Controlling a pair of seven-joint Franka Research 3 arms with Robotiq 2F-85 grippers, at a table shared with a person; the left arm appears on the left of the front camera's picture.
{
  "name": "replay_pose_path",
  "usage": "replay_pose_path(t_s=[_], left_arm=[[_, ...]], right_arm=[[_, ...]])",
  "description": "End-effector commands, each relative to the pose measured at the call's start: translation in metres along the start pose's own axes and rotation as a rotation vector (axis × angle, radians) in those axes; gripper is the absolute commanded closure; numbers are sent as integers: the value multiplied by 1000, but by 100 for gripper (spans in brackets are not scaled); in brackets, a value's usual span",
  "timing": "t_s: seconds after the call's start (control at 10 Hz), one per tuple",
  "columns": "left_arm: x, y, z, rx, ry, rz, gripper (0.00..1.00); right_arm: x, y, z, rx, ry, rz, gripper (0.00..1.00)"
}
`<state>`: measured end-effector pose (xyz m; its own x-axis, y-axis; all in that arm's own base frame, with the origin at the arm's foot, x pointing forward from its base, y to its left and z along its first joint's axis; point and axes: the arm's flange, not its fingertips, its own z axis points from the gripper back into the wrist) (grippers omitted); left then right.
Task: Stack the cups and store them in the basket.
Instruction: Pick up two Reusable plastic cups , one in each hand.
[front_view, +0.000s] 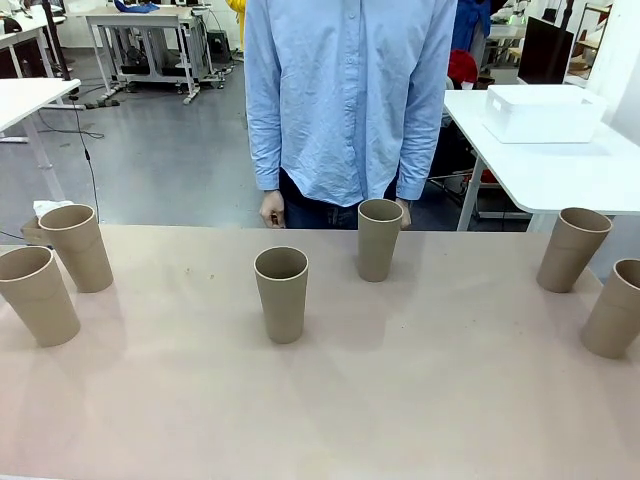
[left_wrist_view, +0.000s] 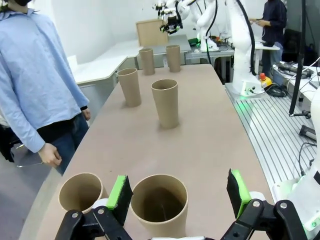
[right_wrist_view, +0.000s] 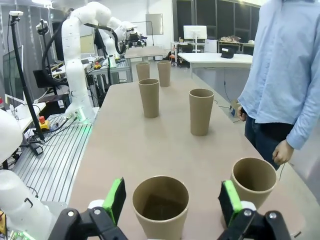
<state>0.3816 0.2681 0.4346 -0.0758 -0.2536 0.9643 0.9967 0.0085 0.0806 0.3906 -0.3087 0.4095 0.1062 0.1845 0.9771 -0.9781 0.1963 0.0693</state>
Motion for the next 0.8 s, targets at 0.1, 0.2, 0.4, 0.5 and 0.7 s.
replay_pose_path(t_s=[0.1,0.2,0.4,0.5,0.7], left_arm=[[-43,-2,15,-76,-101,-13,0],[-55,-2,19,-93,-123,-10,0],[-88,4,25,-119,-166,-7,0],[-103,3,20,-134,-194,-23,0],[-130,9,20,-139,-226,-48,0]], right_arm=[[-43,-5,7,33,-58,80,0],[-60,-5,8,59,-70,96,0],[-92,-8,5,101,-75,106,0],[-107,-10,-1,118,-71,100,0],[-123,-14,-10,148,-63,110,0]])
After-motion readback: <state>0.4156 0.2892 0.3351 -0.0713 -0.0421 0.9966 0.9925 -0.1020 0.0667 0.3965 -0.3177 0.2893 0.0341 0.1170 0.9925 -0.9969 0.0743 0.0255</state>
